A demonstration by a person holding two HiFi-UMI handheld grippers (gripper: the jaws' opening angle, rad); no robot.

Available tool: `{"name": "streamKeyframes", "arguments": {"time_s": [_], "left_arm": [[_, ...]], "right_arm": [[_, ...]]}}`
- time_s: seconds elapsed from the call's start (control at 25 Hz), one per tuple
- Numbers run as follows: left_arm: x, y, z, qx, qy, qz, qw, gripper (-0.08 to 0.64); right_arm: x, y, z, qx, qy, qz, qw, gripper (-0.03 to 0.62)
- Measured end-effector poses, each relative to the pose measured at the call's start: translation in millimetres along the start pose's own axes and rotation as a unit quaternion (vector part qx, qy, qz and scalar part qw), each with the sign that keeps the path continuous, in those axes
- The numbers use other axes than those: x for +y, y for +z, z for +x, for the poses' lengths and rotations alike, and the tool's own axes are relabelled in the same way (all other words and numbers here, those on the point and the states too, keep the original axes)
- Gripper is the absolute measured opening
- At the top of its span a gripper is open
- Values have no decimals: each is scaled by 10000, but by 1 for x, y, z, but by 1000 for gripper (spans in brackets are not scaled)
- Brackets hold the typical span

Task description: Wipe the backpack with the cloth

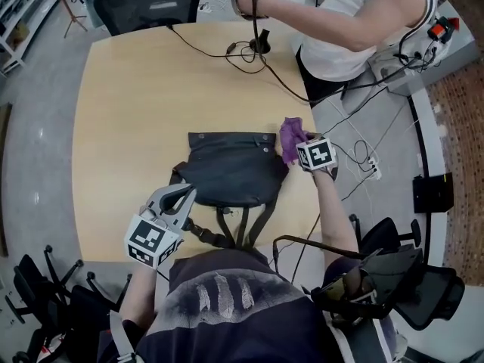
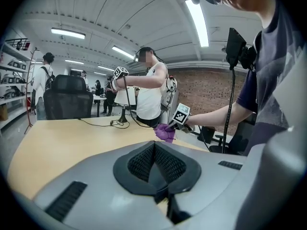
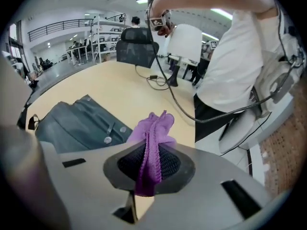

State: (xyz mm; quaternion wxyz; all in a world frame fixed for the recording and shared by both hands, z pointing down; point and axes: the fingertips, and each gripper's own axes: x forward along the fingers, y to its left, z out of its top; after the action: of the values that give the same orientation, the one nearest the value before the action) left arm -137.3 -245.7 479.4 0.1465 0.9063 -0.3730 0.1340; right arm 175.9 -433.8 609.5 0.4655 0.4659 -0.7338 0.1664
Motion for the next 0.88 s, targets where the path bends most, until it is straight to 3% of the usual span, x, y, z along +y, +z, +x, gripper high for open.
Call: {"name": "streamKeyframes", "arguments": {"time_s": [0.08,0.16,0.32,0.48,0.6,0.88], "left_arm": [[4,-2,0,11,-31,-8,10000,8],[9,-6,-1,43,-24,-37,10000,8],[2,-25,-16,216,41,-204,9995,8],[15,-20,-13,82,142,-108,9998,8],[21,-20,-23,104,231,-139,9996,8],[26,-17,-43,81,250,-218,9994,8]], "right_arm": [[-9,14,-4,-219,-332,-10,9992,29],[1,18,9,-188,-412,-161,9988,31],[71,-23,53,565,236,-375,9974,29],[98,7,73,391,382,-878,9946,30],[114,10,74,452,558,-822,9940,29],[179,29,73,558,1425,-810,9849,29]]}}
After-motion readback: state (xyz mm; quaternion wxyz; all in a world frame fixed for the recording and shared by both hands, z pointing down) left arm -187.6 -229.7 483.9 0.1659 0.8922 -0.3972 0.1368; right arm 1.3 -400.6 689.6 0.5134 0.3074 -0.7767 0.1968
